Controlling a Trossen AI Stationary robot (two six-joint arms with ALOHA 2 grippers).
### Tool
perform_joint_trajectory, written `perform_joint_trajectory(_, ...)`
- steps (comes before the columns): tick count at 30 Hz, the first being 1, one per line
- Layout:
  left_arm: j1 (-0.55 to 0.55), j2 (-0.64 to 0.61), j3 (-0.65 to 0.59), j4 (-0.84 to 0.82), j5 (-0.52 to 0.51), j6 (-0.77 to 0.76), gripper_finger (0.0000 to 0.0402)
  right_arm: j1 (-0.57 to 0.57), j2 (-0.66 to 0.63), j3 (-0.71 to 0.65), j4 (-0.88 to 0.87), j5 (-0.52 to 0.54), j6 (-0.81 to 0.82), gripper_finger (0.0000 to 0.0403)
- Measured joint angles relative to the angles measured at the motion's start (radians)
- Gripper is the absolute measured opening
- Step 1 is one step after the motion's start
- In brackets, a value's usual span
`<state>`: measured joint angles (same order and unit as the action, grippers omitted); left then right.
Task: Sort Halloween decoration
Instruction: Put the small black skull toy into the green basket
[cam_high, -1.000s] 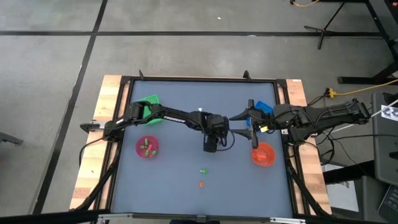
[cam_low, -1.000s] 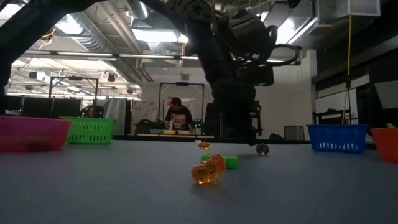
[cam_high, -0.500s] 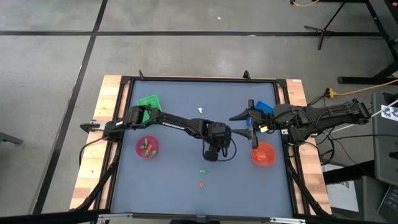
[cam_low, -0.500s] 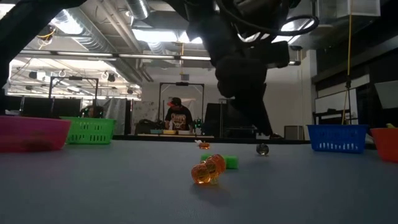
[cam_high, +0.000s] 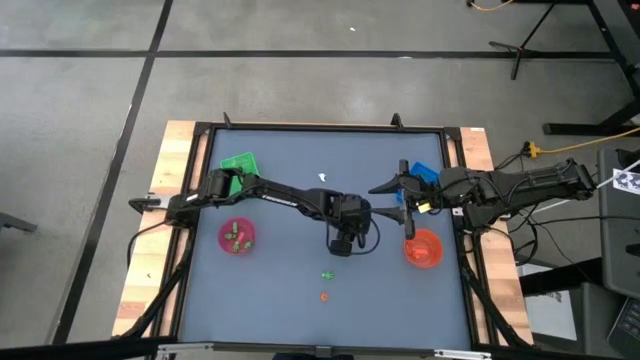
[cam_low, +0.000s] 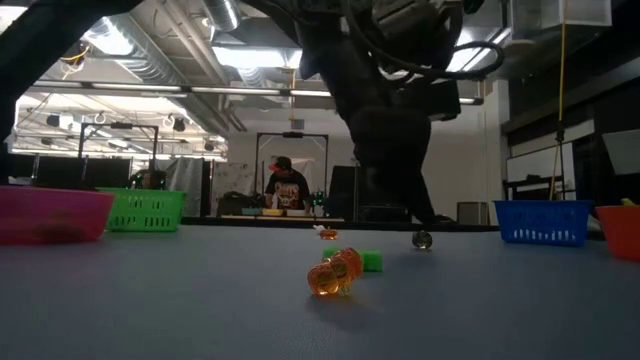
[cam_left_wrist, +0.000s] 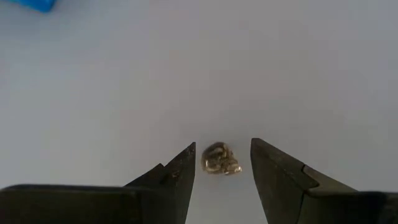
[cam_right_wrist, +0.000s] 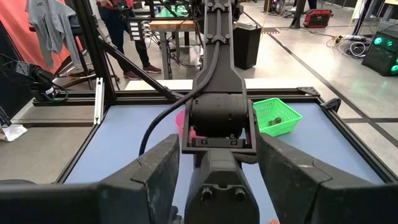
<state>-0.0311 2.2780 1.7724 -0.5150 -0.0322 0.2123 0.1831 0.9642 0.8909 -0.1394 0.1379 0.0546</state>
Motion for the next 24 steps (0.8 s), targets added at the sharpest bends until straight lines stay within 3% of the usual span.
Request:
perform_joint_trajectory(7,0.001,0.000,-0.059,0.102,-0.011,0.000,0.0140,0.000,0.000,0.000,0.000,0.000,0.000,0.0214)
perform_joint_trajectory(24,0.019,0.000,-0.064,0.097,-0.010,-0.003,0.0140,0.000,0.000,0.000,0.001,0.000,0.000,0.0214)
